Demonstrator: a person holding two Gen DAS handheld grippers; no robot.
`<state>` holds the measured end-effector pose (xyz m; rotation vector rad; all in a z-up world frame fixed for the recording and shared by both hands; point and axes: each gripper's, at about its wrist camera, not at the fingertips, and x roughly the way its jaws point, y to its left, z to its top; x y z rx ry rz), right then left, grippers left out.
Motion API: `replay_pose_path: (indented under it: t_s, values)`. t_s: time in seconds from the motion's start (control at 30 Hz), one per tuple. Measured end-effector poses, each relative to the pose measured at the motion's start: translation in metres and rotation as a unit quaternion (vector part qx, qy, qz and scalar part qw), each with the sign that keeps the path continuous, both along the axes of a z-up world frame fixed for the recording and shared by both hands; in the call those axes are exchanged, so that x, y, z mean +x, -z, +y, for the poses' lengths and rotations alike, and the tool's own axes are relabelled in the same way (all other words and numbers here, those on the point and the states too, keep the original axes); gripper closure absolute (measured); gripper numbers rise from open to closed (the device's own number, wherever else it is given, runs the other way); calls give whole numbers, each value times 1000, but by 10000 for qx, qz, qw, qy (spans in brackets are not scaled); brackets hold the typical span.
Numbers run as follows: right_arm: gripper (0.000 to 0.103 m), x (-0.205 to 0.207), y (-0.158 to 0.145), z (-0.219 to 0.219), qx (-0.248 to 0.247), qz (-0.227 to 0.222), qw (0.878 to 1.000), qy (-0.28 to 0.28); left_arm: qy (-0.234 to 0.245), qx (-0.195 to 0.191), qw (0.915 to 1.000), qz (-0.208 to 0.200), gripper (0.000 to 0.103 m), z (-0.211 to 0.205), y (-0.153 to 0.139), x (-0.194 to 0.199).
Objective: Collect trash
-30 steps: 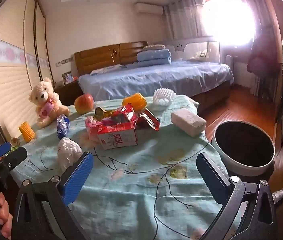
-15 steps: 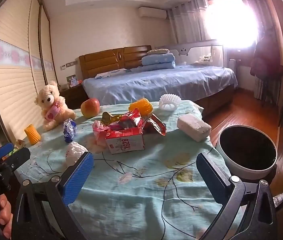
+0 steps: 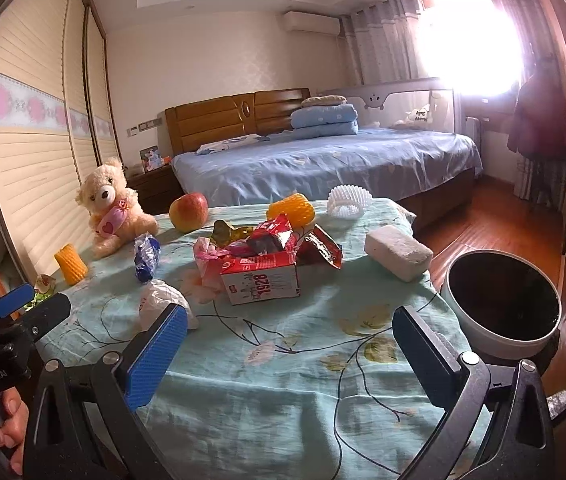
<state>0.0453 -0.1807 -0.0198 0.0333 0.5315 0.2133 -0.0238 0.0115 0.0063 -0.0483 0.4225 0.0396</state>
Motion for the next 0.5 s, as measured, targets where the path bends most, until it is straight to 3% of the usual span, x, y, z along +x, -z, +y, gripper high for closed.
replay_pose_path:
  t_s: [0.5]
  values:
    - [0,0,-2,2,-4,16,10000,-2,-17,-23,10000,28,0,3,3,0]
